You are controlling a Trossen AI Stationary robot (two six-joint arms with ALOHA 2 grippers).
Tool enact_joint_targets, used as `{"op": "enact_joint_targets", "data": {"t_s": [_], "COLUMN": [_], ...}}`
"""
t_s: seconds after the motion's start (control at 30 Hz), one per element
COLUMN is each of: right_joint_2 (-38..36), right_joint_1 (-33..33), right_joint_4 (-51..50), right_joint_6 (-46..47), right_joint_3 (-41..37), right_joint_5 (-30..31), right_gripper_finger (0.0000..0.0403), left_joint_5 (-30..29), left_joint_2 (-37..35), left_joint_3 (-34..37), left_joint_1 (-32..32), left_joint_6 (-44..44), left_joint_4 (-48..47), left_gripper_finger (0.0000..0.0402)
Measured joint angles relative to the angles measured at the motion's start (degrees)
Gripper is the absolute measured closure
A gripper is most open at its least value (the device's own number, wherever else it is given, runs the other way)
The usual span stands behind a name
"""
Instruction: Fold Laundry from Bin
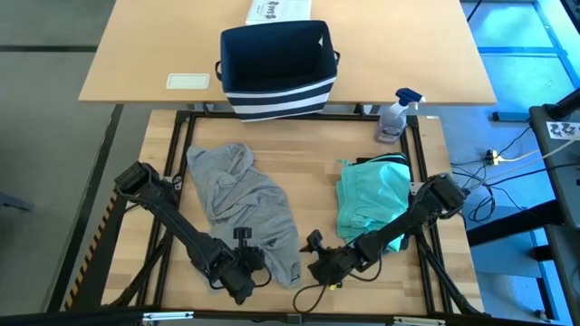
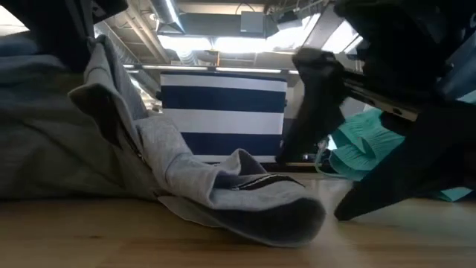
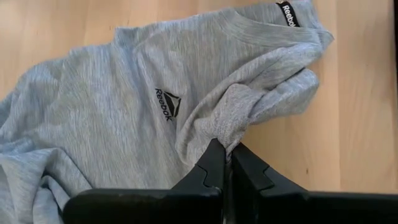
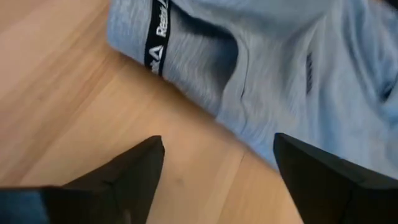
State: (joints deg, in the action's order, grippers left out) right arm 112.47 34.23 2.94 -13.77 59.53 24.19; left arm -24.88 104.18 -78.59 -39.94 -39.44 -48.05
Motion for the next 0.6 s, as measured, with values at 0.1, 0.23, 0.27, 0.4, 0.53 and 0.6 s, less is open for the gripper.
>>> {"op": "enact_joint_targets", "data": {"t_s": [0.1, 0.23, 0.27, 0.4, 0.53, 0.6], "right_joint_2": [1.4, 3.0, 3.3, 3.9, 4.2, 4.3], "right_joint_1": [0.0, -0.3, -0.4, -0.8, -1.5, -1.9], "right_joint_4": [3.1, 6.1, 6.8, 9.1, 10.2, 10.3], "right_joint_6": [-5.6, -11.2, -12.1, -15.3, -16.6, -16.6], "right_joint_3": [0.1, 0.2, 0.2, 0.2, 0.2, 0.2], "right_joint_5": [1.2, 1.8, 1.9, 1.7, 1.6, 1.1], "right_gripper_finger": [0.0079, 0.0073, 0.0073, 0.0073, 0.0073, 0.0072], "left_joint_5": [0.4, 1.2, 1.4, 1.5, 1.6, 1.1], "left_joint_2": [0.0, 0.0, 0.0, 0.0, -0.5, -1.4], "left_joint_3": [0.0, 0.0, 0.0, 0.0, 0.0, 0.0], "left_joint_1": [0.3, 0.7, 0.9, 1.4, 1.8, 2.0], "left_joint_6": [0.0, 0.0, 0.0, 0.0, 0.0, 0.0], "left_joint_4": [0.0, 0.0, 0.0, 0.1, 0.3, 0.7], "left_gripper_finger": [0.0401, 0.0401, 0.0401, 0.0401, 0.0401, 0.0401]}}
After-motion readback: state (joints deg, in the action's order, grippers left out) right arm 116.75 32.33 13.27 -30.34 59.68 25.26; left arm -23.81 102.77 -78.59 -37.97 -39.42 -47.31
